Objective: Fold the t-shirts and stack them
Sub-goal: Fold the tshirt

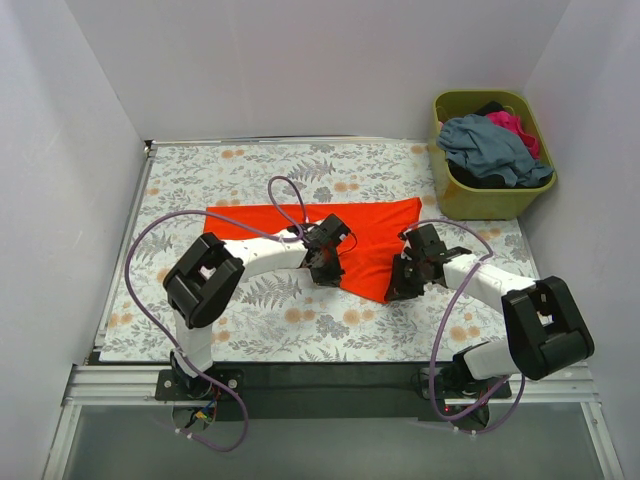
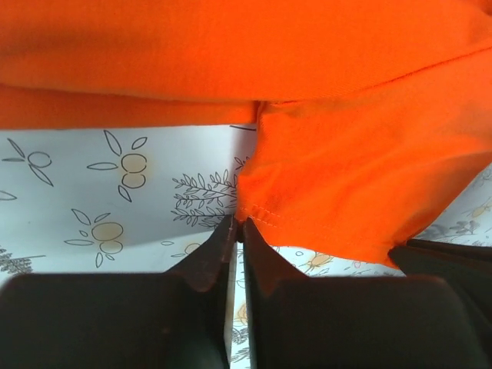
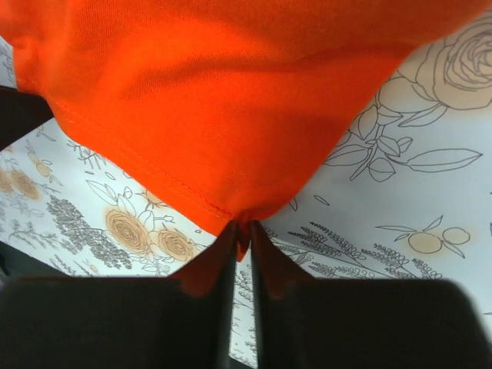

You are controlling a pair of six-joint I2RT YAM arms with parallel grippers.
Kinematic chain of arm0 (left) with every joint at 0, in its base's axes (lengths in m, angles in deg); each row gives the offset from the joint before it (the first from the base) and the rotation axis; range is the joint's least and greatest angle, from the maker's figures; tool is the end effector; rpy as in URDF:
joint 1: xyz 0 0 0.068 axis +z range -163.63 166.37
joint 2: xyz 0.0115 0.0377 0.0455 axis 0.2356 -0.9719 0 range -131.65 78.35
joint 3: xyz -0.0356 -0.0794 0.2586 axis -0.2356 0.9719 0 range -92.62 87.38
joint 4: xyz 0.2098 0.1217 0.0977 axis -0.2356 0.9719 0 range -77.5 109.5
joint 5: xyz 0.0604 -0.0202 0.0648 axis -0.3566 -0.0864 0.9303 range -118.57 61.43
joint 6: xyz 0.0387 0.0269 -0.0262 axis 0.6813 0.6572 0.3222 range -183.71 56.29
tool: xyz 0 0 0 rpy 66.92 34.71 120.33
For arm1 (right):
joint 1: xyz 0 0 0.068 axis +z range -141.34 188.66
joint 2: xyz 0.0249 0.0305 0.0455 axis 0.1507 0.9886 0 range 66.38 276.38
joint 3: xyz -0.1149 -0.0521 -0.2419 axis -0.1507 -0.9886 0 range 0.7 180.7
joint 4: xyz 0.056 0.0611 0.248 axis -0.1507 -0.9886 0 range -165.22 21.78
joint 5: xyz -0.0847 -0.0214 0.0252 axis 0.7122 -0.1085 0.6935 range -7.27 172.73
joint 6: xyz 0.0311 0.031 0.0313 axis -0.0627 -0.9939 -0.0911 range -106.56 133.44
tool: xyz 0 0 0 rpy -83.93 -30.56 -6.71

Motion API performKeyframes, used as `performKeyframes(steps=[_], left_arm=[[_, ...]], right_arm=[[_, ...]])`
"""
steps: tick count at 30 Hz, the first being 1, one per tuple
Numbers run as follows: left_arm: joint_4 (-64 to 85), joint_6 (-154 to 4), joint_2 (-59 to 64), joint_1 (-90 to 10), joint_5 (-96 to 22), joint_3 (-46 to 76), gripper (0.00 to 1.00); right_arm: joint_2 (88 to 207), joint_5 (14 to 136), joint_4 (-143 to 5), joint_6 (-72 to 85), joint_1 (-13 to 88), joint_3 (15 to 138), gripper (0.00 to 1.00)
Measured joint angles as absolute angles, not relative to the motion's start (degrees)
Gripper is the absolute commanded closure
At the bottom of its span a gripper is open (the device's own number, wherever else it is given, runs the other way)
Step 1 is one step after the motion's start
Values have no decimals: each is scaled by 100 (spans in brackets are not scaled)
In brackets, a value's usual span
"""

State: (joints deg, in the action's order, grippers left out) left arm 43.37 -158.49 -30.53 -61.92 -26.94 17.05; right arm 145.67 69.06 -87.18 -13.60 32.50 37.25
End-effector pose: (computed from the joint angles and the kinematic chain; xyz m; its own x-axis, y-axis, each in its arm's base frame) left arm 0.2490 -0.2777 0.1550 -0.6850 -0.7285 0.0028 -0.6824 0.6404 -0.3524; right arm 0.2190 0.1060 0.1552 -0.9424 0.0666 -0.3277 -0.0749 0.9130 0.4010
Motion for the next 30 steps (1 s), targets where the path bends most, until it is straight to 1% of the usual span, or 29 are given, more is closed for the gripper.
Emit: performKeyframes(steps=[1,3,9,12,15,22,30], left_arm=[[4335,-15849,-3053,-6199,-2687,1705,100],[4339,-15842,-3053,-6214,-2661,1699,100],[4590,-15733,-3137,-6183,-2515,1373,100],[4708,-15591,-3281,-6052,-2486,885,100],[4750,-15442,-3451,-5836,-2486,350,100],[4673,-15160,-3722,-5239,-2561,-389,100],[4455,-14872,-4347,-4828,-2797,-883,98]], right_arm=[[14587,6908,-8721,-1382,3265,3725,92],[14596,6913,-8721,-1400,3276,3723,99],[14593,7171,-8880,-1363,3278,3970,99],[14622,7389,-9129,-1245,3215,4560,99],[14786,7564,-9206,-1065,3055,5421,99],[15629,7724,-9221,-560,2819,7115,99],[16659,7805,-9258,-106,2826,7955,99]])
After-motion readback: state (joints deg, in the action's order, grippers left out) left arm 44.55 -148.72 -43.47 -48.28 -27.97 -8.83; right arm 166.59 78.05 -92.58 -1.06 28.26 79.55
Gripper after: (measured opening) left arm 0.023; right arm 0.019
